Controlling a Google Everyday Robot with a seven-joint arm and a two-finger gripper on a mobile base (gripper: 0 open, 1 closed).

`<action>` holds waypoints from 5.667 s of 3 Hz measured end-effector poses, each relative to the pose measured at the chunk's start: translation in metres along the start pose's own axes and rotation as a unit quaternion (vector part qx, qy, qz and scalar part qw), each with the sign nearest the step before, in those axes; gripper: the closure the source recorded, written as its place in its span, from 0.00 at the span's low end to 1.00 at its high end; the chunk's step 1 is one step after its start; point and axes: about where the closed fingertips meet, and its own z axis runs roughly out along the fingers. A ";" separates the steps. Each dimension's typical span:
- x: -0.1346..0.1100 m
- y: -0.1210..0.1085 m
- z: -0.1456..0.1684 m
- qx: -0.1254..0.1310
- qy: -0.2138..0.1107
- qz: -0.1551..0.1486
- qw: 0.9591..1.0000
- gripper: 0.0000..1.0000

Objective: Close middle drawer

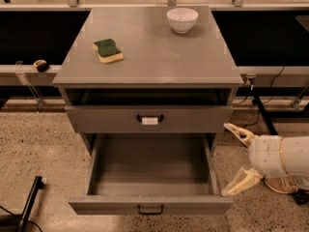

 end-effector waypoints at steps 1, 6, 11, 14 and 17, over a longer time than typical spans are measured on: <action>0.004 0.003 0.003 -0.002 -0.006 -0.014 1.000 0.00; 0.049 0.113 0.112 -0.143 -0.065 -0.056 0.986 0.16; 0.152 0.158 0.178 -0.061 0.043 0.032 0.997 1.00; 0.203 0.159 0.236 0.046 0.016 0.096 0.994 1.00; 0.205 0.120 0.287 0.138 -0.049 0.118 0.982 1.00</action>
Offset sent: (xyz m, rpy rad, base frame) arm -0.0159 0.0392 -0.1142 0.0261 -0.1237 0.1398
